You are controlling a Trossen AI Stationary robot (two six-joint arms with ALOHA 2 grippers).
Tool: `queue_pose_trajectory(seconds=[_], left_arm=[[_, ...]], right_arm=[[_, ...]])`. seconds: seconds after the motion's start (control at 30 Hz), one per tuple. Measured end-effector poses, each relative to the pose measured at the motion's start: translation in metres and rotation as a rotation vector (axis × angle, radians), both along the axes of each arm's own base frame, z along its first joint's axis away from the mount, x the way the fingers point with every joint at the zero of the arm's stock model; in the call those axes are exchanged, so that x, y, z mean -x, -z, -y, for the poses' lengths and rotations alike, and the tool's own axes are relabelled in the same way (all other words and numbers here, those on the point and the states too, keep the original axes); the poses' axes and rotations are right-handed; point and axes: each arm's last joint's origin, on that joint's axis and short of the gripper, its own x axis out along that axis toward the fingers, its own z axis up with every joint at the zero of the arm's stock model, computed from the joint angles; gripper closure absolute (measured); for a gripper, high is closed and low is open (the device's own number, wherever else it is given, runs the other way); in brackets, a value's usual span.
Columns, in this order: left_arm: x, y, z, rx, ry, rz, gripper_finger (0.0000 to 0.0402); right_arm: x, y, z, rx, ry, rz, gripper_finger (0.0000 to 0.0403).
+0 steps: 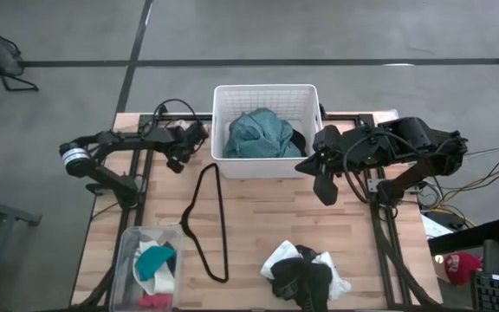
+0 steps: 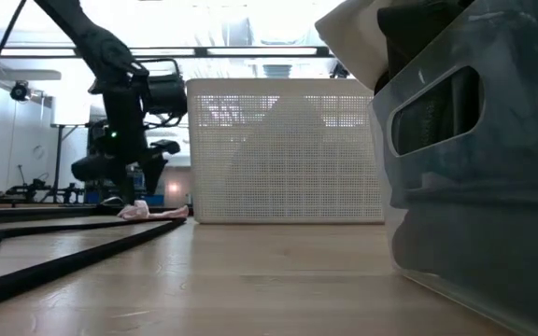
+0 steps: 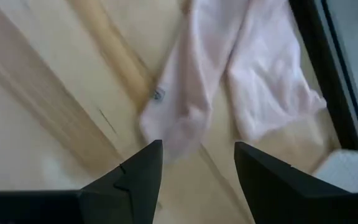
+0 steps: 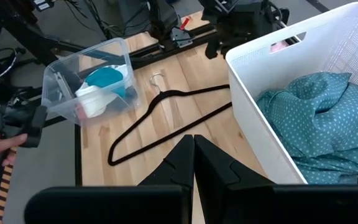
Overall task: Pick & Place Cloths
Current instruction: Put the pink sock into the left transparent bin
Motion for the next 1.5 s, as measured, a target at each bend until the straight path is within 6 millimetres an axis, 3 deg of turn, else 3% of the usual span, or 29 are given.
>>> queue_pose_trajectory(seconds=[0.27,0.43,0.6,0.8,1.03,1.5], left_arm=[[0.006,0.007,-0.003,-0.097,-0.041,-0.027,0.0197],[-0.003,0.002,-0.006,-0.128,-0.078,0.116,0.0197],[-0.009,0.0,-0.002,-0.11,-0.057,0.148,0.0197],[-0.008,0.006,0.013,-0.038,-0.031,0.076,0.0197],[-0.001,0.011,0.017,-0.017,-0.03,-0.027,0.0197],[0.011,0.035,0.017,-0.057,-0.07,0.018,0.0197]], right_arm=[[0.001,0.002,0.0,-0.006,-0.002,-0.02,0.0394],[0.001,0.002,0.0,0.0,-0.004,-0.021,0.0394],[0.001,0.002,0.001,0.01,-0.011,-0.021,0.0394],[0.001,0.002,0.001,0.019,-0.016,-0.022,0.0394],[0.002,0.002,0.001,0.034,-0.023,-0.034,0.0394],[0.0,0.008,0.0,0.021,-0.009,-0.057,0.0394]])
